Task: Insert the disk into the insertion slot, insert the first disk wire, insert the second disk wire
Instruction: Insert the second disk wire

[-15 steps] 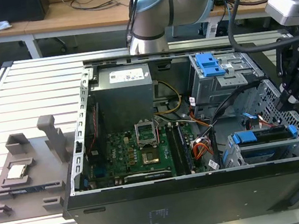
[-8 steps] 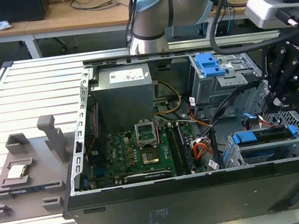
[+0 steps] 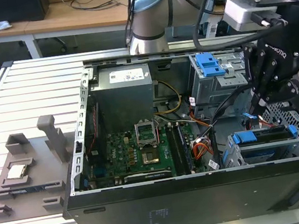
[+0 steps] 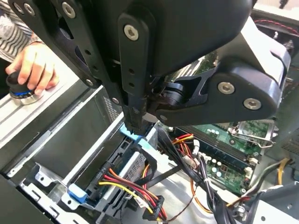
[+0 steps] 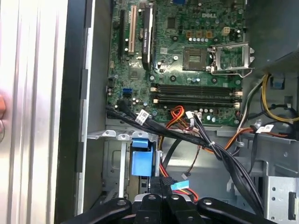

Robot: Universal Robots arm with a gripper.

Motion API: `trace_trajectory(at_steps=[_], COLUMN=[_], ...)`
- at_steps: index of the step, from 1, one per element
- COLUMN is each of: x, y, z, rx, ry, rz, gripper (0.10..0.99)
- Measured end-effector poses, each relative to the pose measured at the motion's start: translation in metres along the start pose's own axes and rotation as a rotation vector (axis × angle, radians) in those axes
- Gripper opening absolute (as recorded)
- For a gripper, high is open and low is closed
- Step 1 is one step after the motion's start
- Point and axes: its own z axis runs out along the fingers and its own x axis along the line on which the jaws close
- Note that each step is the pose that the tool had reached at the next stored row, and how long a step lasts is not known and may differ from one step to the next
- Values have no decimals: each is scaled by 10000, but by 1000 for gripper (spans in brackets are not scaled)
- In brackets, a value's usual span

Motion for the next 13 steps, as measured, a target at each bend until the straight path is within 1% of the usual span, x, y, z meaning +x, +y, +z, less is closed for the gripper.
trace_trajectory(at_steps=[3,4,5,10,11,12,13], x=[-87,-107,-115,-115,-115,-115,-118], y=[-9,-18,-44,-48,-48,-49,-50], z=[87,108,114,113,113,114,120], rx=[10,14,15,14,14,14,-1], ry=[122,180,222,240,244,249,463], rz=[-240,-337,-396,-396,-395,-395,-387], gripper=[106,106,106,114,235,235,302])
